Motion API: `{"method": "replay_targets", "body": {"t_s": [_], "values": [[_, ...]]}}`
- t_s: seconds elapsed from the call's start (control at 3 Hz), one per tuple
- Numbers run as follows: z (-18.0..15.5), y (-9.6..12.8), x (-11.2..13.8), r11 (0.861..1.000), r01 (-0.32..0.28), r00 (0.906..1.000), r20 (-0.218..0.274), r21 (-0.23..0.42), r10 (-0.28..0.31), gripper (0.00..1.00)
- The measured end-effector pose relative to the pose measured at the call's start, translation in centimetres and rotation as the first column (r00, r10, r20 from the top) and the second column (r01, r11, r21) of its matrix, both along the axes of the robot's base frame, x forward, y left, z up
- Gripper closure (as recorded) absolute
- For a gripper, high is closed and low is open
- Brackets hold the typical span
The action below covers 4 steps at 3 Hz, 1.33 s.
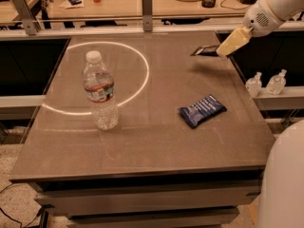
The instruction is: Move rxbar chocolate near rxbar blueberry
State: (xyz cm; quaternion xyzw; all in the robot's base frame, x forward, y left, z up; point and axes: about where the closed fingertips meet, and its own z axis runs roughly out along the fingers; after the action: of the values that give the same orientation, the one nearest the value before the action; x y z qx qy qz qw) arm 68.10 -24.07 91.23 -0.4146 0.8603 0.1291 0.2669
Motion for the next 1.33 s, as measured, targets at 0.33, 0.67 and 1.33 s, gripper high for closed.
{"method": "replay_targets", "body": {"t_s": [0.33, 0.67, 1.33], "values": [[0.3, -1.6, -3.2, 0.999, -0.050, 0.9982, -0.033, 0.000, 0.050, 1.00], [1.3, -2.5, -5.6, 0.996, -0.089, 0.9960, 0.006, -0.031, 0.089, 1.00], [-3.0, 0.9, -9.0, 0.964, -0.210, 0.9759, -0.096, -0.161, 0.196, 1.00]]}}
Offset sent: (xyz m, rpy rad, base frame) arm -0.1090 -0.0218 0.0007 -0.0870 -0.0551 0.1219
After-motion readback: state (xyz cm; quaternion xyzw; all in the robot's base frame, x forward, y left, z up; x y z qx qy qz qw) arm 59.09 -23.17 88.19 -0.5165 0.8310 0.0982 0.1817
